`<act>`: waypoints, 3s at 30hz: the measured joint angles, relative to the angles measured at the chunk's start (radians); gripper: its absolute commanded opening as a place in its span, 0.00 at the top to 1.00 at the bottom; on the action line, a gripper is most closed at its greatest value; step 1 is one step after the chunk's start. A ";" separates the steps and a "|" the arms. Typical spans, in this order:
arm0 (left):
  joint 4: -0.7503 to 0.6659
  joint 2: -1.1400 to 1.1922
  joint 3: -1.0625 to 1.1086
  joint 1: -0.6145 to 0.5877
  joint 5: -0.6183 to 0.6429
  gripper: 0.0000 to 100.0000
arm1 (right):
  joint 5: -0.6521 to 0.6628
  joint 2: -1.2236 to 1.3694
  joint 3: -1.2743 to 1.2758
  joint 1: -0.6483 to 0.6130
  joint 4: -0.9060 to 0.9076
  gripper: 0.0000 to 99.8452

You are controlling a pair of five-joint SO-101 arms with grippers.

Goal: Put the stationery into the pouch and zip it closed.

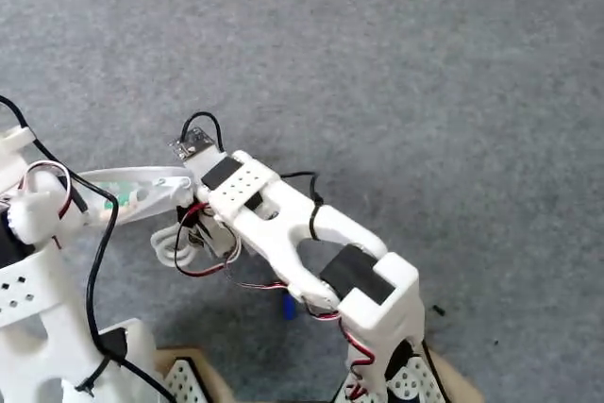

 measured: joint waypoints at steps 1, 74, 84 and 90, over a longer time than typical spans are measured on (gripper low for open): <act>0.000 0.000 0.000 0.000 0.000 0.97 | 0.000 0.000 0.000 -0.002 0.000 0.75; 0.060 0.018 -0.078 0.207 0.008 0.97 | 0.003 -0.465 -0.638 0.212 0.316 0.99; 0.060 0.018 -0.078 0.207 0.008 0.97 | 0.003 -0.549 -0.638 0.005 0.264 0.99; 0.060 0.018 -0.078 0.207 0.008 0.97 | 0.003 -0.552 -0.569 -0.014 0.265 0.99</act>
